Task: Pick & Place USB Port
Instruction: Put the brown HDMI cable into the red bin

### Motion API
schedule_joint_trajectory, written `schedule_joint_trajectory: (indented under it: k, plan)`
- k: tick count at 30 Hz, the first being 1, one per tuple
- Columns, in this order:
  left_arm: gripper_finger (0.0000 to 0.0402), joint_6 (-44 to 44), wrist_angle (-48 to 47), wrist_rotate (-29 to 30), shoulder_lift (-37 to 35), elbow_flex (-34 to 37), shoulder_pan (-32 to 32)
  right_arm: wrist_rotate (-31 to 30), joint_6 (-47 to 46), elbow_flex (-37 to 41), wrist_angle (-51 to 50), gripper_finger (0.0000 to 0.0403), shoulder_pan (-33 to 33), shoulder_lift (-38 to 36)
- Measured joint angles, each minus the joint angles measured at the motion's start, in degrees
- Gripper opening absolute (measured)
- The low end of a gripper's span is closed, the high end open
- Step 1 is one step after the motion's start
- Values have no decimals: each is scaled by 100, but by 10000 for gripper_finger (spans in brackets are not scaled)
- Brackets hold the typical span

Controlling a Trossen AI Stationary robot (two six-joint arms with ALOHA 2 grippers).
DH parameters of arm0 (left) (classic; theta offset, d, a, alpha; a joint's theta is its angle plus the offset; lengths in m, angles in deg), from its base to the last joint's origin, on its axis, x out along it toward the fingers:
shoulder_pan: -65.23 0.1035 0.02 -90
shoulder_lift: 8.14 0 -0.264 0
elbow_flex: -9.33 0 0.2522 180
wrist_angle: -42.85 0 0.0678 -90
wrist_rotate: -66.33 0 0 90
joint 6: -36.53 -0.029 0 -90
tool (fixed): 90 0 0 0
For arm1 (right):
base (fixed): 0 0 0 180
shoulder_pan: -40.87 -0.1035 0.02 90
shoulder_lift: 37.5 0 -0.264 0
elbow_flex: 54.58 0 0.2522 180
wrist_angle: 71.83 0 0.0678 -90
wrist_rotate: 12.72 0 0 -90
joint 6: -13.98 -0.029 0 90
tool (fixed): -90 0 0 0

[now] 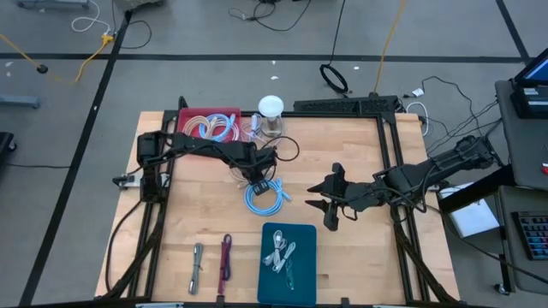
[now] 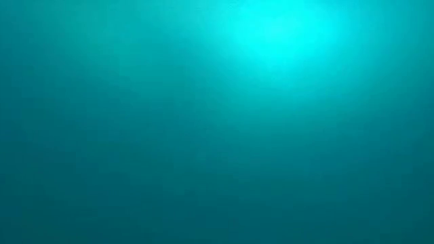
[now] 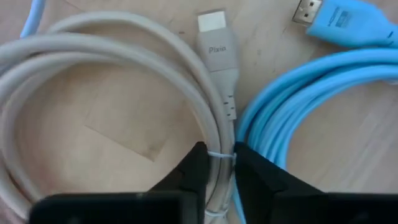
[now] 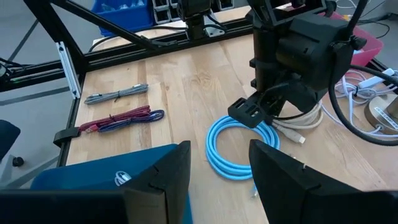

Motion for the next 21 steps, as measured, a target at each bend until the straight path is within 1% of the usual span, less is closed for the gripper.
schedule_joint_trajectory:
  k: [2,8,12,16,21]
  plan:
    - [43,80,17,-48,-7,-2,2,-15,-1,0,2,155,-36,0]
    - [43,485,-2,-393,-23,-7,0,-24,0,0,64,155,-76,-1]
    - [43,607,-461,-436,-150,-271,-134,-28,16,0,140,155,-76,0]
    - [43,645,-1090,-13,-348,-920,-366,-29,100,0,231,155,-76,-1]
    - [43,719,-1881,756,-532,-1911,-588,-23,184,0,295,155,-76,0]
